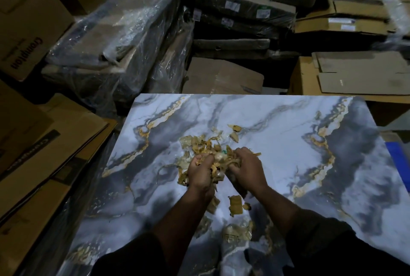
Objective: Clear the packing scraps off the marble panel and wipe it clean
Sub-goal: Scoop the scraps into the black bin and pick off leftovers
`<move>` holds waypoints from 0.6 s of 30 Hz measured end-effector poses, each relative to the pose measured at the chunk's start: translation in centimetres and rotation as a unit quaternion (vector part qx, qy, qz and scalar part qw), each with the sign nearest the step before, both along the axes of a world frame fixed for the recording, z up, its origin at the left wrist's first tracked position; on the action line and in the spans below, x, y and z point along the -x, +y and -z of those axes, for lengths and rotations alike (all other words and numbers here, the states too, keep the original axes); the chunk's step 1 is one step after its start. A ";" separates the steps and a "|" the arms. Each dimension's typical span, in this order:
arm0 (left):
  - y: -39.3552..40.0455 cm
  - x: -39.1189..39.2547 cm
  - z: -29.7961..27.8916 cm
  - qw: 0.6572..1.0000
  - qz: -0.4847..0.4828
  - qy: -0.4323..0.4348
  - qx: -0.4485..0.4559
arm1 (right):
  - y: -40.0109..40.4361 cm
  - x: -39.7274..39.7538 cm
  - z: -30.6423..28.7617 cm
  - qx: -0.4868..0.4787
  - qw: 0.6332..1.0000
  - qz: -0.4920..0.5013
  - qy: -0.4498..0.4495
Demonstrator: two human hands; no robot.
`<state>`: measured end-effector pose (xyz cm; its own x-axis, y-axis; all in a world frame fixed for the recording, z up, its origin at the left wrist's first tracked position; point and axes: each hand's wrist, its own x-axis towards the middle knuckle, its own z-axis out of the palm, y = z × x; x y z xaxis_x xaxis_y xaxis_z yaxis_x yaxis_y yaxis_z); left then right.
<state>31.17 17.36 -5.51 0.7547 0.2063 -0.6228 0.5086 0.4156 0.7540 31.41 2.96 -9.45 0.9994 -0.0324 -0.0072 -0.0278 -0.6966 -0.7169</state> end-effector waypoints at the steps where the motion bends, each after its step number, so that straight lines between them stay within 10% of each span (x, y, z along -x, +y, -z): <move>1: -0.1 -0.1 -0.3 1.000 -0.007 -0.002 0.015 | 0.0 0.0 -0.7 -0.054 0.997 0.044 0.018; 8: -2.4 -0.4 -2.4 0.997 -0.046 -0.013 0.058 | 0.6 1.4 -4.9 -0.366 0.914 0.166 0.049; 18: -5.4 2.9 -3.6 0.998 0.004 -0.041 -0.057 | 3.8 4.7 -7.6 -0.492 0.784 0.374 0.055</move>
